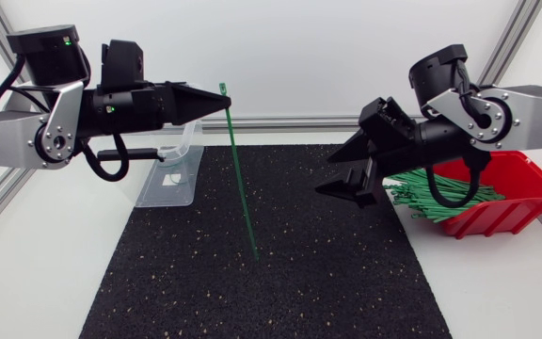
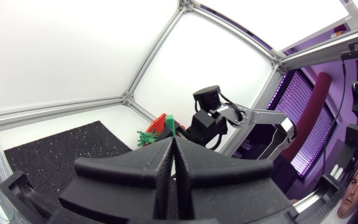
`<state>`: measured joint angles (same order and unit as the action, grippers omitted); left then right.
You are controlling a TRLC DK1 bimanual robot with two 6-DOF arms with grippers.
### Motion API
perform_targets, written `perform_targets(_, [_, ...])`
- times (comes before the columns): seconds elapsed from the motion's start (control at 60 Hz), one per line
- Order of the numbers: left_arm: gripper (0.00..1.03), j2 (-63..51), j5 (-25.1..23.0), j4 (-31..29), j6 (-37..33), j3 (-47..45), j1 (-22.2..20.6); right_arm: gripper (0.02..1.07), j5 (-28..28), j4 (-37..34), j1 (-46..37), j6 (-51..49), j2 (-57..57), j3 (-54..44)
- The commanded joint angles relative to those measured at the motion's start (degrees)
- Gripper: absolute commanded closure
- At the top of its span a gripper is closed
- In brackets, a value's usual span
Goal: Take a green cable tie from the red box, thread the tail through the head to close it, then place it in the transparent bin on the left.
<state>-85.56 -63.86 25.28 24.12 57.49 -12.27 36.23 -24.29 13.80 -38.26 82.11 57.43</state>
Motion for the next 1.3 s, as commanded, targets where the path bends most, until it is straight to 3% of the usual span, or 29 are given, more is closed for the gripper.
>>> perform_targets(0.0, [1.00,2.41,1.36,-4.97,-6.98,1.83,-1.88,0.06,-2.04,-0.67,0.08,-1.47,-3.18,-2.76])
perform_targets(0.117, [1.00,3.12,2.68,-9.19,-9.27,2.62,-3.46,0.06,-10.12,3.20,3.34,0.03,-7.66,-6.80])
perform_targets(0.233, [1.00,2.85,4.88,-17.54,-15.07,4.82,-6.10,0.06,-16.80,6.10,6.50,0.47,-9.16,-9.09])
perform_targets(0.35, [1.00,0.74,5.94,-23.08,-17.53,7.81,-8.12,0.07,-19.09,7.51,7.12,-1.03,-9.33,-10.41])
perform_targets(0.533, [1.00,-3.03,5.85,-28.71,-18.14,12.99,-10.23,0.06,-26.74,16.56,9.93,-8.94,-14.61,-17.35])
perform_targets(0.717, [1.00,-7.78,4.88,-36.44,-21.75,19.06,-11.55,0.06,-28.14,24.91,10.72,-19.22,-16.01,-22.18])
perform_targets(0.783, [1.00,-9.80,3.91,-38.29,-22.54,20.82,-11.90,0.06,-31.57,31.76,11.95,-22.03,-16.01,-25.09])
perform_targets(0.933, [1.00,-12.97,3.65,-41.98,-25.09,24.33,-12.16,0.06,-39.13,34.67,15.99,-24.67,-15.31,-27.11])
perform_targets(1.283, [1.00,-21.76,2.60,-47.07,-25.44,35.05,-11.63,0.06,-38.60,55.93,17.22,-38.29,-7.22,-34.23])
